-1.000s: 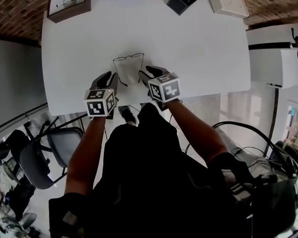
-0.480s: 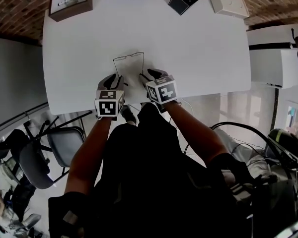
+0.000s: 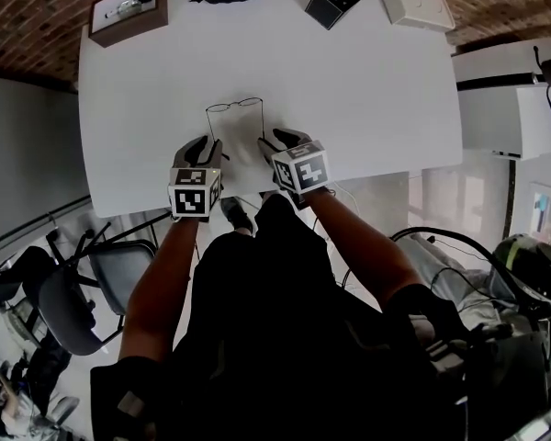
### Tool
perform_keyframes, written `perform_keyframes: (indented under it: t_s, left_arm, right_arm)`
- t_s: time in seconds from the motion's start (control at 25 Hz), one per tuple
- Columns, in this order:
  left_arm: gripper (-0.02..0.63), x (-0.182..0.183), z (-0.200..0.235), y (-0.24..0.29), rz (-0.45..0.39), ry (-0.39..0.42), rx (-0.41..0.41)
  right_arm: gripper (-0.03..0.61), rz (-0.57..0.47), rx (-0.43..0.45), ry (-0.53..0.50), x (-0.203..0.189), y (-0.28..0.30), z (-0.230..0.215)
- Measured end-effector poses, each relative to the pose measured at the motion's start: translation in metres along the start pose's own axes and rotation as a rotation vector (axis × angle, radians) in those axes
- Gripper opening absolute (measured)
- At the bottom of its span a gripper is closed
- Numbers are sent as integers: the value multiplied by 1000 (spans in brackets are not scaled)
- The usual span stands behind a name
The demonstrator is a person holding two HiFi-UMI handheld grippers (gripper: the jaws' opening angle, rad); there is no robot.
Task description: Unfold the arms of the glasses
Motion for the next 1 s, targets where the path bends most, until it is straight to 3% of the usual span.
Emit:
perform_keyframes:
  t_s: [0.36, 0.68, 0.88, 1.0]
  left_arm:
    - [108, 9, -1, -22, -89, -32, -13]
    - [106, 24, -6, -78, -262, -67, -93]
    - [29, 37, -14, -117, -348, -10, -69]
    - [11, 43, -18, -141, -407, -3, -94]
  right_arm:
    - [144, -80, -42, -35, 10, -18, 6]
    - [135, -282, -47, -113, 43, -75, 41]
    - [34, -387, -60, -96, 56, -108, 55]
    - [21, -452, -38, -108, 60, -128, 66]
Point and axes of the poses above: the fingertips, and each gripper's own axes: y forward along the fingers, z to its left, x out of its top, the point moved 10 cm from there along -y, backward along the fingers, and after that the axes turned 1 degree about z, right-handed, at the moved point
